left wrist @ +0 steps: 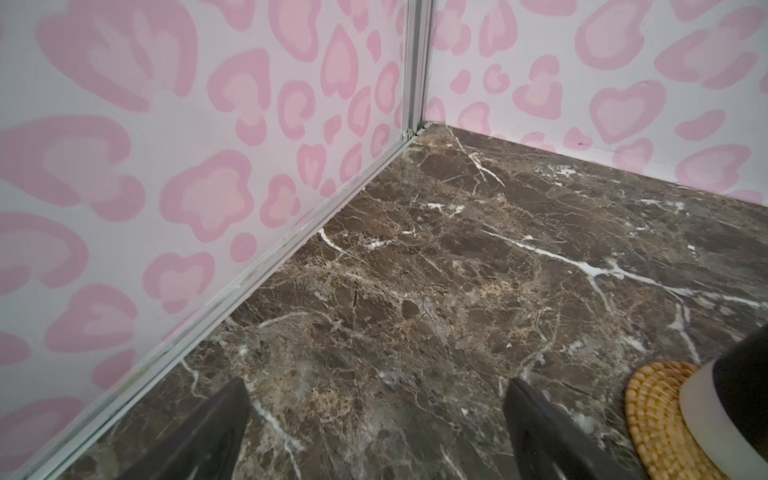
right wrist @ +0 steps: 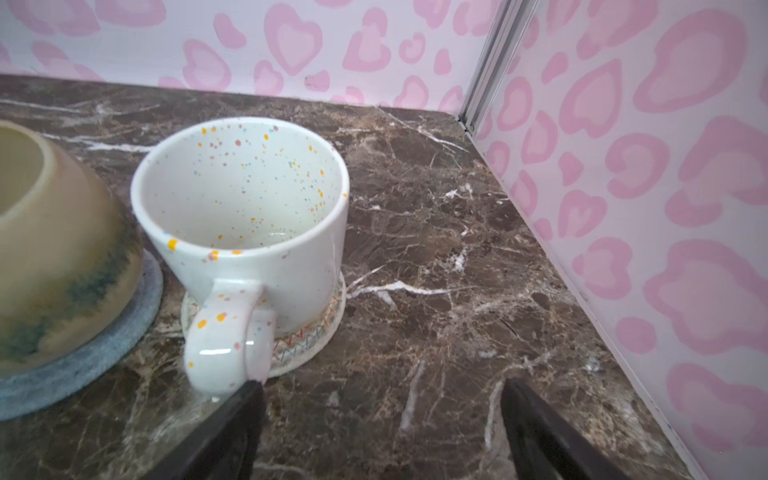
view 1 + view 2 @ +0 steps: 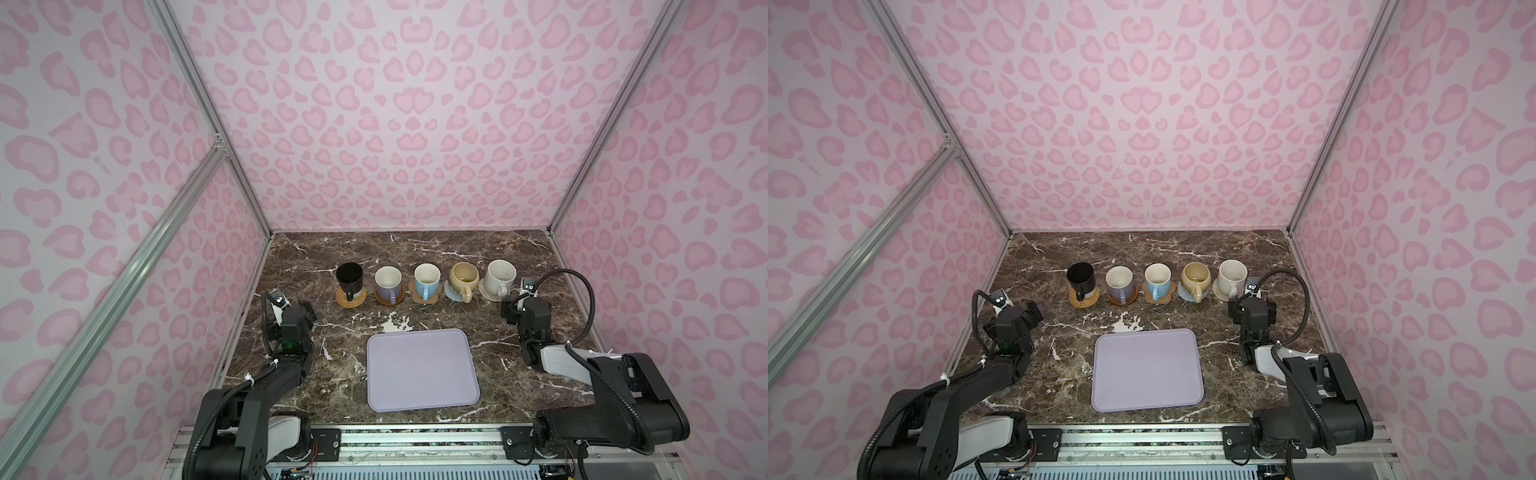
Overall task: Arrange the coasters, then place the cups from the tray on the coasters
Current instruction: 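Open the right gripper and raise it while the left gripper draws back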
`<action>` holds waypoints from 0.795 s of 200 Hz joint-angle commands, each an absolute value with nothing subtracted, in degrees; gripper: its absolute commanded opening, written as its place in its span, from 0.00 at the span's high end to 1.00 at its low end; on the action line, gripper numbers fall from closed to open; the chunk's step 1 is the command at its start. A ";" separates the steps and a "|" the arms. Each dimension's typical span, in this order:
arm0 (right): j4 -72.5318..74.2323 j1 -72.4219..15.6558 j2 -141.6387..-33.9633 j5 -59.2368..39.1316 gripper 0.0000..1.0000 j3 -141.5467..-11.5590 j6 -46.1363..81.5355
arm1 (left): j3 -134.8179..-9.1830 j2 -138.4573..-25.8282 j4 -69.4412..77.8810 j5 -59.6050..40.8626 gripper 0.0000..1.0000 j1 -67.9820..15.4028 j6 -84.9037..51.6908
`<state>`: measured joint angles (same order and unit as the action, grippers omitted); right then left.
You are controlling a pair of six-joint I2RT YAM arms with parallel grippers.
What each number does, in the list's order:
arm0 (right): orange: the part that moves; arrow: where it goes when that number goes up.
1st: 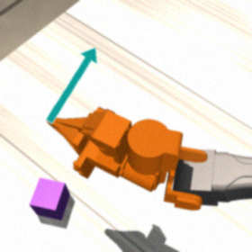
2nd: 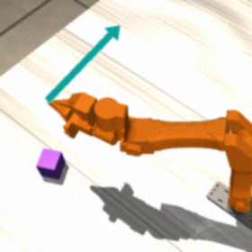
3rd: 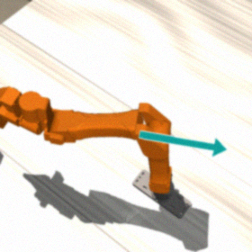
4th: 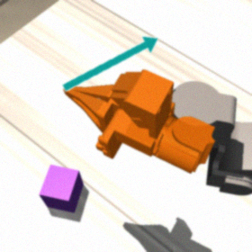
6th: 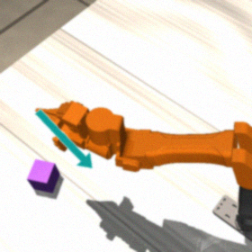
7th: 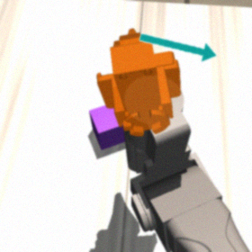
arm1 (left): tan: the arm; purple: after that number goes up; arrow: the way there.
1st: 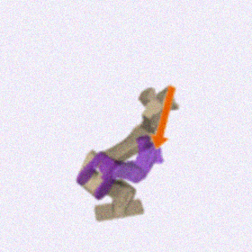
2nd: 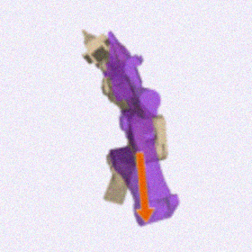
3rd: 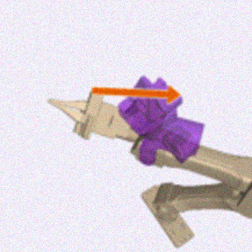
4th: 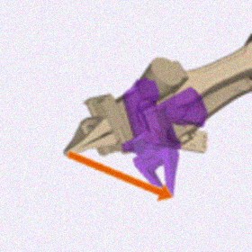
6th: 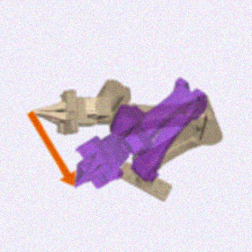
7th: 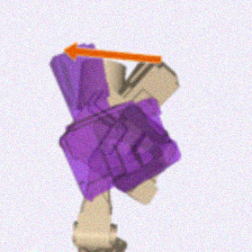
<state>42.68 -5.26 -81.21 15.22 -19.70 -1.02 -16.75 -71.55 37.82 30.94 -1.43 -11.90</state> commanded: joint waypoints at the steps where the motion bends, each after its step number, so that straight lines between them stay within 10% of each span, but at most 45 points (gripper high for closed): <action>1: 54.01 -4.27 -83.97 14.89 0.07 -18.49 0.69 | -16.72 -75.06 51.23 21.45 0.03 0.51 -9.85; 159: 53.77 -2.23 -88.06 9.84 0.02 -20.37 1.19 | -20.86 -84.52 52.35 6.30 0.03 0.56 -3.26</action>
